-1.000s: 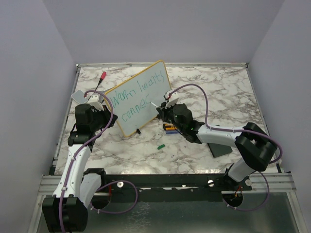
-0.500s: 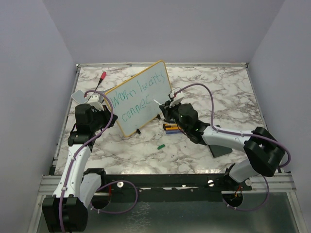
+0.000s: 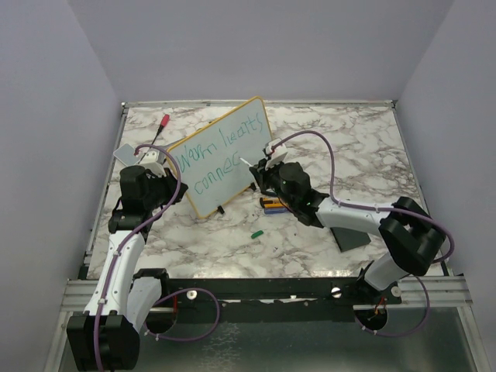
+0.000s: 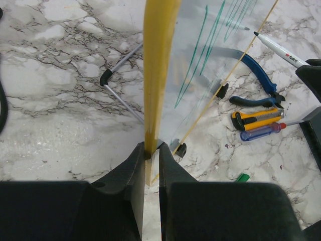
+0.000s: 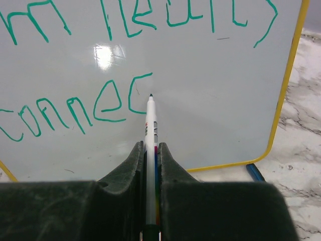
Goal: Write a sentence on the whiteboard
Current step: Write a sentence on the whiteboard, then close the whiteboard marker at the center of the board.
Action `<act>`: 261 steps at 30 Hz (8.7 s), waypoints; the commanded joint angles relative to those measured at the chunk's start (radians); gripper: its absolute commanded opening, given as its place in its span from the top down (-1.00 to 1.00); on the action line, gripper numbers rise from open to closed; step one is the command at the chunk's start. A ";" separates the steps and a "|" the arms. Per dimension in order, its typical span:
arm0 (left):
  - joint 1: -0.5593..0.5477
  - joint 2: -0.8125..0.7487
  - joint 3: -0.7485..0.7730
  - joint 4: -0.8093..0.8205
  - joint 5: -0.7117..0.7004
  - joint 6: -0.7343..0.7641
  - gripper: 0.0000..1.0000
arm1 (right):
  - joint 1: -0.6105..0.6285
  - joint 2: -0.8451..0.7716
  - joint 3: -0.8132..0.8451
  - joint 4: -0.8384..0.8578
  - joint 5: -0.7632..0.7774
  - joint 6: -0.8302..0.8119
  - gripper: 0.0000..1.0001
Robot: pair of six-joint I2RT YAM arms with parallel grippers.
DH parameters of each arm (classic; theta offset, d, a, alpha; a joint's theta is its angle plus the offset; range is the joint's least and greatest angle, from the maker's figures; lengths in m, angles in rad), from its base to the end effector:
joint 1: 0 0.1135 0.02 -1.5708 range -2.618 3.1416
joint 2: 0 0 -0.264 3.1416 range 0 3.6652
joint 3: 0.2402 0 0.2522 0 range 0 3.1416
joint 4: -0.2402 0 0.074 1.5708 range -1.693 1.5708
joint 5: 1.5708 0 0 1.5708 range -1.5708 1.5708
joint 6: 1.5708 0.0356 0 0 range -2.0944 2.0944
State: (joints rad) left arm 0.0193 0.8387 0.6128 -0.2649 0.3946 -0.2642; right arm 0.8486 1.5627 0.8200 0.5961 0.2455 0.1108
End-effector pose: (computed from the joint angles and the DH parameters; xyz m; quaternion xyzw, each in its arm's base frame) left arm 0.1902 -0.0100 0.2631 -0.0190 0.8469 -0.2285 0.4798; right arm 0.2354 0.2541 0.2402 -0.1963 0.7296 0.2171 0.6181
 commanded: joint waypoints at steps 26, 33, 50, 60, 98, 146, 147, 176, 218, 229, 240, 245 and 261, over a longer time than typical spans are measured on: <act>-0.002 -0.006 0.005 0.007 -0.026 -0.001 1.00 | -0.088 -0.005 0.004 0.053 -0.017 -0.021 0.98; -0.001 -0.006 0.007 0.007 -0.025 0.000 1.00 | -0.088 -0.063 -0.011 0.070 -0.106 -0.036 0.98; -0.002 -0.003 0.007 0.009 -0.023 0.000 1.00 | -0.088 0.026 0.062 0.070 -0.121 -0.048 0.98; -0.002 -0.007 0.007 0.007 -0.021 0.000 1.00 | -0.088 0.026 -0.010 0.043 -0.126 -0.006 0.98; -0.005 -0.017 0.005 0.007 -0.022 -0.001 1.00 | -0.081 -0.049 -0.049 -0.065 0.045 -0.001 0.98; -0.009 -0.015 0.005 0.007 -0.026 -0.002 1.00 | -0.120 0.054 -0.018 -0.039 -0.006 0.017 0.98; -0.010 -0.015 0.005 0.007 -0.027 -0.001 1.00 | -0.119 0.044 -0.021 -0.044 -0.003 0.016 0.98; -0.016 -0.036 0.018 -0.020 -0.093 -0.026 0.30 | -0.119 -0.368 -0.181 -0.258 0.119 0.058 0.98; -0.785 0.245 0.579 -0.249 -0.348 0.115 -0.81 | -0.379 -0.687 -0.202 -0.668 -0.276 0.214 0.98; -0.988 0.455 0.337 -0.091 -0.268 0.089 -0.83 | -0.451 -0.974 -0.387 -0.606 -0.376 0.308 0.98; -0.989 0.625 0.219 -0.033 -0.295 0.116 -0.80 | -0.450 -1.053 -0.378 -0.740 -0.363 0.279 0.98; -1.019 0.671 0.211 -0.025 -0.292 0.124 -0.77 | -0.450 -1.021 -0.367 -0.767 -0.361 0.271 0.98; -1.032 0.721 0.227 -0.011 -0.382 0.123 -0.66 | -0.451 -1.013 -0.371 -0.770 -0.364 0.266 0.98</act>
State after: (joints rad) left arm -1.0096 1.5406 0.8345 -0.2928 0.0410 -0.1501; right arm 0.4019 0.5655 0.4259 -0.1593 -0.1047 0.3920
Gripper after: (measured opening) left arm 0.852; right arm 0.105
